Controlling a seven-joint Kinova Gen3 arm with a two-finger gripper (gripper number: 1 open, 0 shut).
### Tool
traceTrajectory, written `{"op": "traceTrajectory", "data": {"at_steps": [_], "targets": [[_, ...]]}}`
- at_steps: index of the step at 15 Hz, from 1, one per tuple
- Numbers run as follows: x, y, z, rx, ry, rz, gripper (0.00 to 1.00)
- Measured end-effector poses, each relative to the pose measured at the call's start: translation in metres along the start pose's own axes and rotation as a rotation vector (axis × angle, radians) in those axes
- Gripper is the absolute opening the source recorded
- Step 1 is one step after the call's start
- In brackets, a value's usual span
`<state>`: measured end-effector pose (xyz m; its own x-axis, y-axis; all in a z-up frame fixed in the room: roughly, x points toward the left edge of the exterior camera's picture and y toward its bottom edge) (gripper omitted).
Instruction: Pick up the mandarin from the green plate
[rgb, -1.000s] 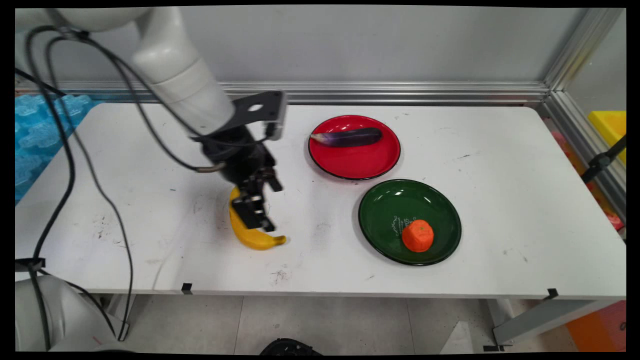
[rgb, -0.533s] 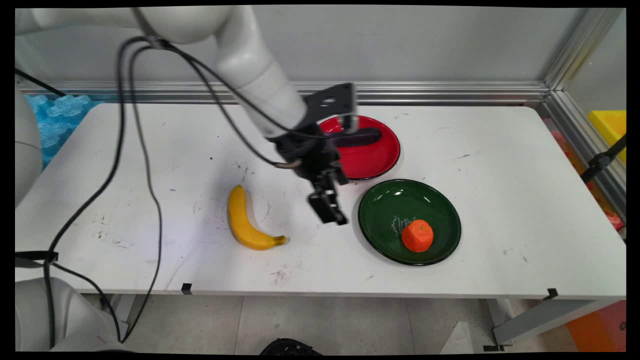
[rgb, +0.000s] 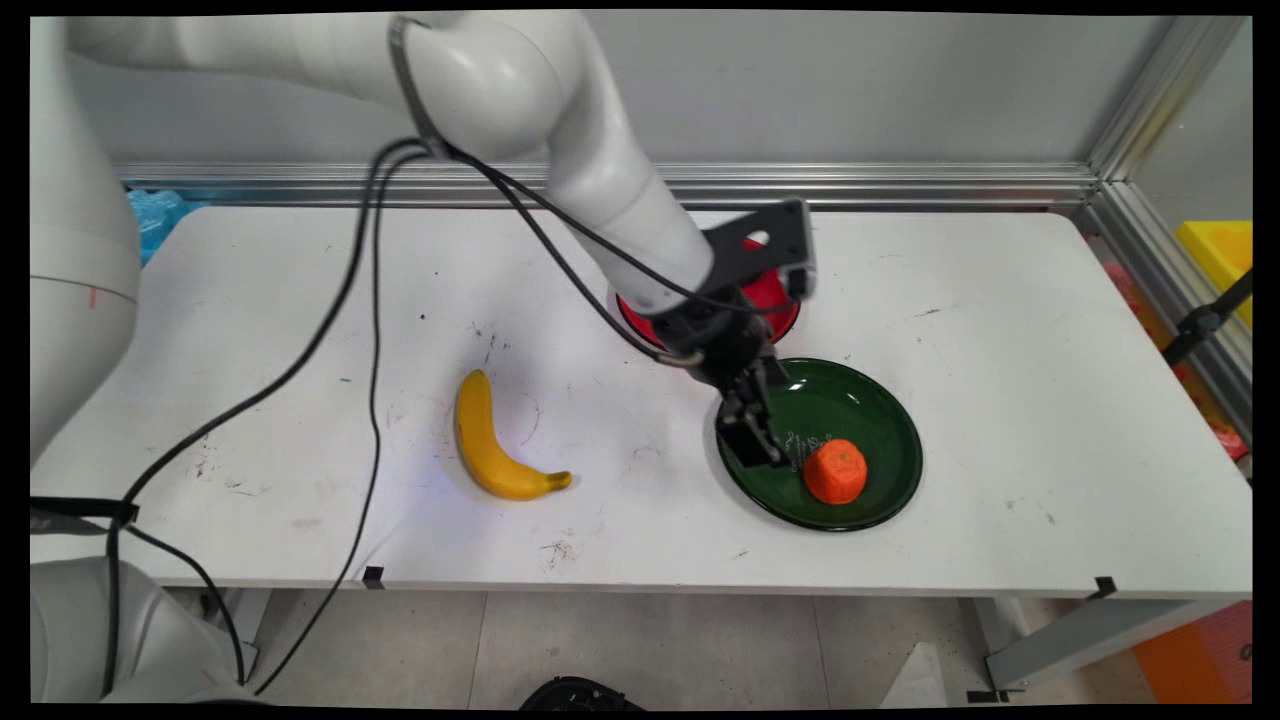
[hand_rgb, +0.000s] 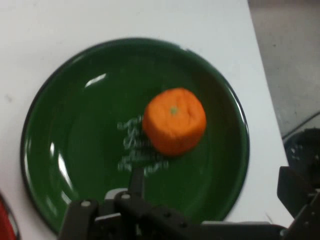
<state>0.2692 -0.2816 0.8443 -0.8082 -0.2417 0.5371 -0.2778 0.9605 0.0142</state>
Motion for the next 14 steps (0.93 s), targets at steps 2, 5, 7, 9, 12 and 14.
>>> {"op": "traceTrajectory", "data": {"at_steps": [2, 5, 7, 9, 12, 14], "targets": [[0.005, -0.002, 0.021, -0.001, 0.015, 0.019, 1.0], [0.008, -0.004, 0.043, 0.001, 0.028, 0.033, 1.0], [0.009, -0.006, 0.055, 0.001, 0.033, 0.039, 1.0], [0.01, -0.008, 0.068, 0.003, 0.037, 0.046, 1.0], [0.009, -0.01, 0.084, 0.007, 0.042, 0.051, 1.0], [0.008, -0.012, 0.092, 0.01, 0.043, 0.051, 1.0]]}}
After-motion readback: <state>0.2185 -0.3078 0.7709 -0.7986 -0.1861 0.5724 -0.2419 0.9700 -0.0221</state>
